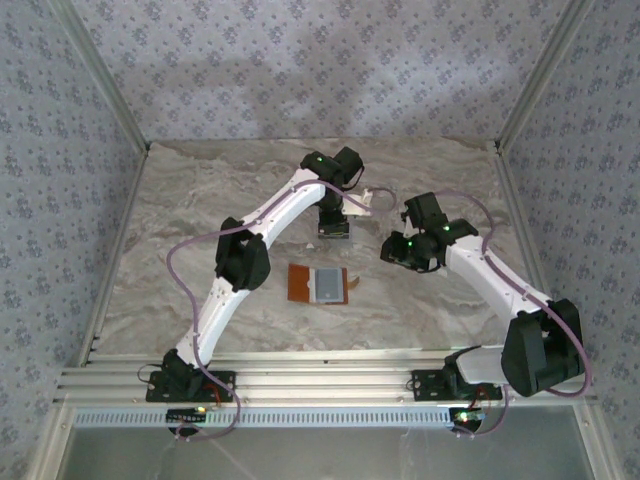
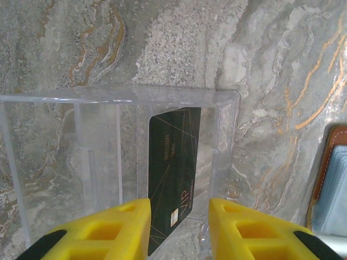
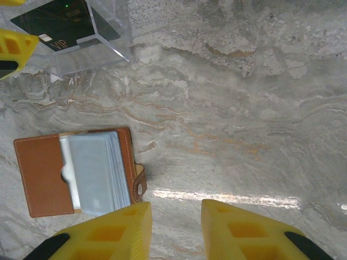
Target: Take the credit cards out of the card holder
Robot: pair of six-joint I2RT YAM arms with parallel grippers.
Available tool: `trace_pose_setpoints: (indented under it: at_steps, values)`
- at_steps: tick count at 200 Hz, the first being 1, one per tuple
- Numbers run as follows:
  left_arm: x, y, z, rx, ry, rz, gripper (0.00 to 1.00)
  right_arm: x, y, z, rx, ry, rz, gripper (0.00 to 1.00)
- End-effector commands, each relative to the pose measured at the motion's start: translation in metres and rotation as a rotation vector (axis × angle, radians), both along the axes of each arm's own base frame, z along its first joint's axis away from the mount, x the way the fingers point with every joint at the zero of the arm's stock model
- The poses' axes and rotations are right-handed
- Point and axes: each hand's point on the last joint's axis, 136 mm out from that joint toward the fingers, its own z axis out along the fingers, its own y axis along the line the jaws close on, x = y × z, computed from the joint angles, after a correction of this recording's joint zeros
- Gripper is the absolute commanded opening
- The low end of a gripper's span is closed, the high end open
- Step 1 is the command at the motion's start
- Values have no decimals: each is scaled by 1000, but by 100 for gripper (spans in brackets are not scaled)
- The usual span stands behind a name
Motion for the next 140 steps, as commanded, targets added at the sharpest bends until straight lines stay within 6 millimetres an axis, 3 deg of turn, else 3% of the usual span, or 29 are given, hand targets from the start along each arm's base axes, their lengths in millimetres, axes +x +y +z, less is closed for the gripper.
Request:
trace_pose_setpoints:
  at_steps: [1,66,107,140]
  values:
    - [7,-4,51,-113,-71,97,34,0,14,5,33,-3,33,31]
    - [-16,7,90,-391,-32,386,34,-3,64,1,89,32,160,32]
    - [-30,33,92,-573,14,686,36,-3,98,-11,111,63,239,31]
    - [-40,59,88,-699,116,960,39,-10,106,-33,93,123,266,32]
